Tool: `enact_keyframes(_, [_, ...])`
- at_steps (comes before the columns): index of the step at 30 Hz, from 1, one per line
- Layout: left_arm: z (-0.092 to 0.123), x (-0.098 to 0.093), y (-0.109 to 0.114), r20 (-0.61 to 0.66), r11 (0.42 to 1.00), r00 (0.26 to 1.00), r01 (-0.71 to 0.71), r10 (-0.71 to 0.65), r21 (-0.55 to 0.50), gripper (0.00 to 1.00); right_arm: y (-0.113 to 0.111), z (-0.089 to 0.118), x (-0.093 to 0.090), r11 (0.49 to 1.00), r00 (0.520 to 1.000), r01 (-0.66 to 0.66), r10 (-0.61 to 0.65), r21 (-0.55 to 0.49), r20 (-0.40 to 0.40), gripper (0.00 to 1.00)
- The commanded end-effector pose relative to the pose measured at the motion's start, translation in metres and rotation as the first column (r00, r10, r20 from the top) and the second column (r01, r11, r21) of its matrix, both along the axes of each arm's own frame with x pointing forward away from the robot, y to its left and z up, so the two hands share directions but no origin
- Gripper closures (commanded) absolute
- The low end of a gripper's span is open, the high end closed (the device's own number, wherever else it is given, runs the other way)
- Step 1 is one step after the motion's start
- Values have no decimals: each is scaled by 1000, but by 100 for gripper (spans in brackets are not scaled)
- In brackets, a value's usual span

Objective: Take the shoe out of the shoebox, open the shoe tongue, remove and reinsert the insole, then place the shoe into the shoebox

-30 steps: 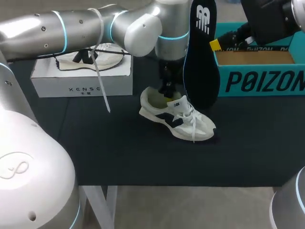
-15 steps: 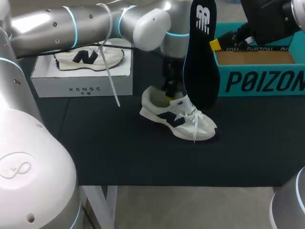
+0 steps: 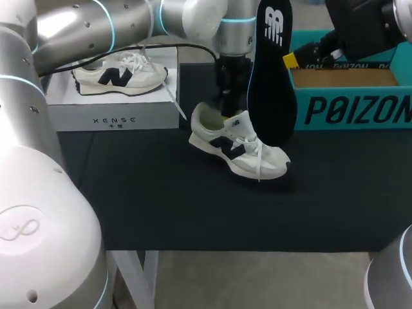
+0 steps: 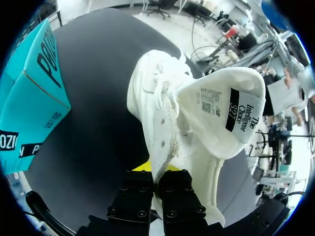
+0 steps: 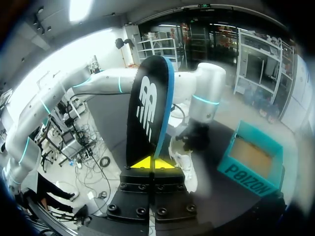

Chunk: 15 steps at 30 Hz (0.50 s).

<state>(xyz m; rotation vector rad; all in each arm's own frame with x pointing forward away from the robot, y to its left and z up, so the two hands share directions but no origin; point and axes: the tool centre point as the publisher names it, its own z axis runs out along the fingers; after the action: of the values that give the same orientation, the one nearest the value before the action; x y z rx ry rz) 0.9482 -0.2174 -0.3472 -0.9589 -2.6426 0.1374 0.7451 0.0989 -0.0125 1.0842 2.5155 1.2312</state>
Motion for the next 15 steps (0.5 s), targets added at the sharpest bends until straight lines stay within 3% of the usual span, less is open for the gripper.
enact_keyframes(1, [5, 2, -9, 17, 995, 996, 89, -89, 34, 100, 2, 0, 2, 1000, 1000, 2, -2, -3, -3, 100])
enact_keyframes(2, [6, 4, -13, 45, 984, 984, 172, -174, 36, 100, 2, 0, 2, 1000, 1000, 2, -2, -3, -3, 100])
enact_keyframes(4, [5, 6, -14, 56, 982, 981, 184, -186, 38, 100, 2, 0, 2, 1000, 1000, 2, -2, -3, -3, 100])
enact_keyframes(7, [6, 11, -18, 85, 951, 947, 309, -310, 19, 100, 2, 0, 2, 1000, 1000, 2, -2, -3, -3, 100])
enact_keyframes(15, [2, 21, -33, 23, 871, 871, 491, -490, -21, 100, 2, 0, 2, 1000, 1000, 2, -2, -3, -3, 100])
